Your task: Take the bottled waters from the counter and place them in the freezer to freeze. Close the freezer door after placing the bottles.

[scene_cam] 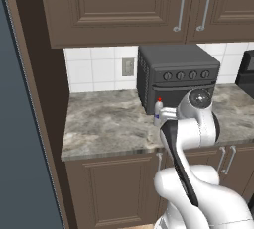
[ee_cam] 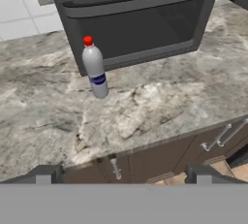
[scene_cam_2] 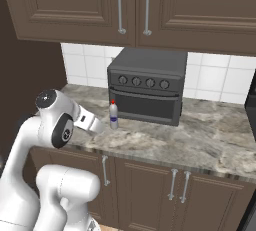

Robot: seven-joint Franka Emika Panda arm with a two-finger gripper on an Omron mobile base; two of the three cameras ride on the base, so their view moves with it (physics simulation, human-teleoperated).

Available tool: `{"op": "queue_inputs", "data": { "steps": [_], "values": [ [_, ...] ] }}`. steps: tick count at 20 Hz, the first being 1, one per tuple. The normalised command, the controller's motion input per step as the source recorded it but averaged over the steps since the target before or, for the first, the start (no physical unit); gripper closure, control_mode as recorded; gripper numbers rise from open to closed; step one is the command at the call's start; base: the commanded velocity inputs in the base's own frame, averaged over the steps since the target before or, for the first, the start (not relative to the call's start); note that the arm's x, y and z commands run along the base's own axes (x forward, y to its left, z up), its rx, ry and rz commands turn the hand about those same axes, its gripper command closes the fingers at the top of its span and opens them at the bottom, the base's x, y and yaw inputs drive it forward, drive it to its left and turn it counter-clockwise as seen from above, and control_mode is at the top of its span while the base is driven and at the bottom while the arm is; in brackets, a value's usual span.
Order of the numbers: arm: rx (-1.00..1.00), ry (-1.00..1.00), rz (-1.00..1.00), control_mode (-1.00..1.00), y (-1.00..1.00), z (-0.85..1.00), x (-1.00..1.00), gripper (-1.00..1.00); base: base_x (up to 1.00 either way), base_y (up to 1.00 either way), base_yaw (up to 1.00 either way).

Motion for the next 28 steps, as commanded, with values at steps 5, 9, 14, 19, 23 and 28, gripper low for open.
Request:
{"op": "queue_inputs", "data": {
  "steps": [5,9,14,19,23,28],
  "values": [
    [0.0,-0.07,0.1,-1.0,-0.04,-0.45,0.46,-1.0,0.0,0.0,0.0],
    [0.0,0.0,0.15,-1.0,-0.03,-0.34,0.29,-1.0,0.0,0.0,0.0],
    [0.0,-0.03,0.21,-1.0,-0.03,-0.32,0.31,-1.0,0.0,0.0,0.0],
    [0.0,-0.07,0.18,-1.0,-0.25,-0.36,0.24,-1.0,0.0,0.0,0.0],
    [0.0,-0.1,0.11,-1.0,-0.25,-0.23,0.2,-1.0,0.0,0.0,0.0],
    [0.01,-0.15,0.1,-1.0,-0.25,-0.14,0.17,-1.0,0.0,0.0,0.0]
  ]
}}
